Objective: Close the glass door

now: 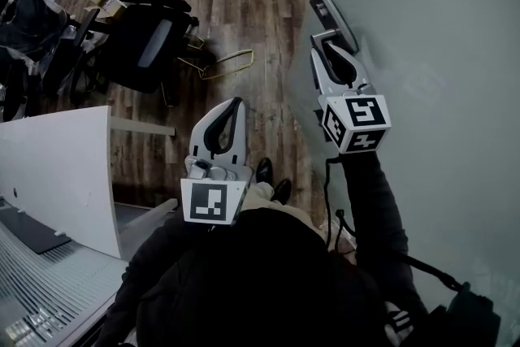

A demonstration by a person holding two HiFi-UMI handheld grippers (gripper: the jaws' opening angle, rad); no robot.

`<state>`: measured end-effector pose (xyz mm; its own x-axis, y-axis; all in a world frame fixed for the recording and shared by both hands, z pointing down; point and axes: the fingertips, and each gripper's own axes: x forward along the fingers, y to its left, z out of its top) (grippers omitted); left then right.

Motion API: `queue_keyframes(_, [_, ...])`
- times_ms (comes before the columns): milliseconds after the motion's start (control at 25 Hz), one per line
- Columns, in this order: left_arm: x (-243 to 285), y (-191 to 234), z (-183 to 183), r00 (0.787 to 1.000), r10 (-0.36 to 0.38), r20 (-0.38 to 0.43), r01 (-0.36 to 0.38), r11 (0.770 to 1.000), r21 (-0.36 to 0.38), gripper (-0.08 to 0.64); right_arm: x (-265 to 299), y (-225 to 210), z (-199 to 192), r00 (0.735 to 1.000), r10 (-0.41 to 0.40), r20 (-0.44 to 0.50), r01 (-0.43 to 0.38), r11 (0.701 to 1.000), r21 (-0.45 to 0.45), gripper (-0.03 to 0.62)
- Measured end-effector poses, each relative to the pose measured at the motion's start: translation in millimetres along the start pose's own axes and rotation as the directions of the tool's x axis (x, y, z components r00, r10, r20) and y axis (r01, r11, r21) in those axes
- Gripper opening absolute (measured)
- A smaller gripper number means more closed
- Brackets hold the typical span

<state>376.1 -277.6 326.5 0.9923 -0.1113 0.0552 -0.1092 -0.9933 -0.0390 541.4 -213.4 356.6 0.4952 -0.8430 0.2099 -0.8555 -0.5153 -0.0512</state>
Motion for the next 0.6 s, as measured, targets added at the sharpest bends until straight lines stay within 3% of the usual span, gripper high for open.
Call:
queue_keyframes(280, [-37.6,1.6,3.6,0.999,0.053,0.004,-0.053,0.999,0.003,-0.003,-6.1,45.3,0.3,0.998,0.054,-0.011,-0.054,0.998,-0.020,0.069])
queue_keyframes(600, [-103.4,2.7,-3.2,0.986,0.166,0.000,-0.166,0.986,-0.018,-0.003,-10.3,105.5,-5.4,0.992,0.128,-0.014,-0.129,0.991,-0.041,0.069])
